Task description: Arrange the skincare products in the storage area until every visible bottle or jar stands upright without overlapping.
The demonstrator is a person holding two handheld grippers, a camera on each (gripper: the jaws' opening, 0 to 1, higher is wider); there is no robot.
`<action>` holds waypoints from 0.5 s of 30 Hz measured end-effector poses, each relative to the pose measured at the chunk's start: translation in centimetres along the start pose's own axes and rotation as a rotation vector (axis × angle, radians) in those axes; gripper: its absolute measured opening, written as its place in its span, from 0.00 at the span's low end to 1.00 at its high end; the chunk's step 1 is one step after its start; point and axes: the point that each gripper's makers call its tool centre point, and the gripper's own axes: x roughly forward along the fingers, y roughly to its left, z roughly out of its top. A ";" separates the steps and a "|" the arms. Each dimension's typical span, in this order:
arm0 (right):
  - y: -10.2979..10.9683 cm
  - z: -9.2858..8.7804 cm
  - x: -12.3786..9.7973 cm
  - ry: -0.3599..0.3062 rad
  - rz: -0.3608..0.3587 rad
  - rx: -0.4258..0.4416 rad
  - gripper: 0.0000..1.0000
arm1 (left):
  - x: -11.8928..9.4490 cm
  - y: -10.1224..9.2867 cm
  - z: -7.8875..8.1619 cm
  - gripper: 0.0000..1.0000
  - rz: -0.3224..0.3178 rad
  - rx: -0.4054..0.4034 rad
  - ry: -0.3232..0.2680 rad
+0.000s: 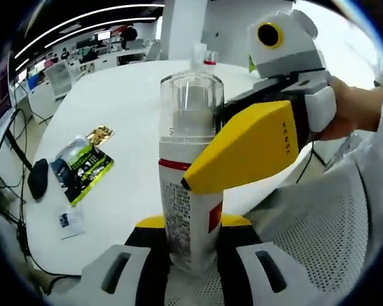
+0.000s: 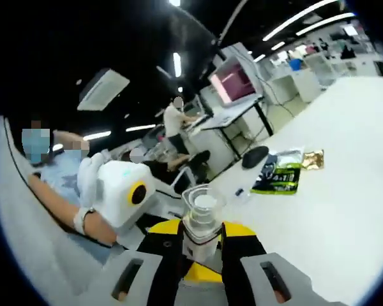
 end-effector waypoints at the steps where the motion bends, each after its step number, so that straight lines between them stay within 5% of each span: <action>1: -0.3 -0.2 0.1 0.006 -0.025 0.046 0.17 | 0.0 0.3 -0.2 0.24 0.019 0.002 0.012; 5: -0.7 -1.5 0.8 0.006 -0.078 0.215 0.18 | 0.3 1.1 -1.4 0.24 0.081 0.083 0.074; 9: -1.1 -2.0 1.0 0.018 -0.090 0.261 0.18 | 0.5 0.9 -1.6 0.24 0.103 0.147 0.083; 15: -0.9 -1.5 0.1 0.019 -0.020 0.170 0.16 | 0.3 0.4 -0.6 0.24 0.082 0.179 0.025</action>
